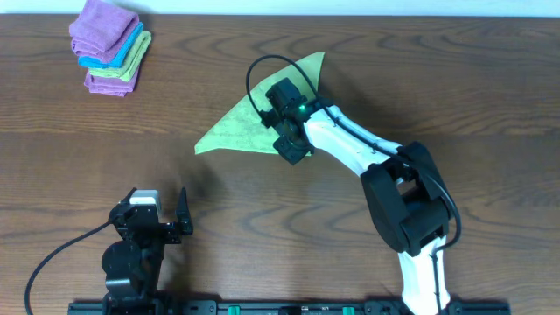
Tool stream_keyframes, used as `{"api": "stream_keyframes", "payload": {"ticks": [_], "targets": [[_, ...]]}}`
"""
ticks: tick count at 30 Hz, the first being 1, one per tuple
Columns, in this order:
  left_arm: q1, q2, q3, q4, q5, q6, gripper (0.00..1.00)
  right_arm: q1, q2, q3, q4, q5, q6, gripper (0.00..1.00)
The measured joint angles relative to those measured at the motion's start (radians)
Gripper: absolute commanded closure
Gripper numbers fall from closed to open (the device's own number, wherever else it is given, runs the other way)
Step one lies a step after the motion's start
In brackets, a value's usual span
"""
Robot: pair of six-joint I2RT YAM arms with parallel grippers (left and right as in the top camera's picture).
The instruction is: Fold the cloth
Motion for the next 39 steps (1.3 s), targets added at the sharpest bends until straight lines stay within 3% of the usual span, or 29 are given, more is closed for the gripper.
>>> {"api": "stream_keyframes", "payload": {"ticks": [5,10,19,25,32,39], "targets": [[0.000,0.000,0.000,0.000,0.000,0.000,0.04,0.000,0.001,0.007,-0.023,-0.003,0.003,0.99],[0.000,0.000,0.000,0.000,0.000,0.000,0.05,0.007,0.007,0.098,-0.148,-0.031,0.004,0.99],[0.000,0.000,0.000,0.000,0.000,0.000,0.05,0.090,-0.053,0.560,-0.396,-0.032,0.008,0.99],[0.000,0.000,0.000,0.000,0.000,0.000,0.05,0.098,-0.180,0.814,-0.536,0.079,0.011,0.99],[0.000,0.000,0.000,0.000,0.000,0.000,0.04,0.029,-0.300,0.883,-0.563,0.179,0.027,0.99],[0.000,0.000,0.000,0.000,0.000,0.000,0.05,-0.019,-0.323,0.894,-0.605,0.135,0.066,0.99]]}}
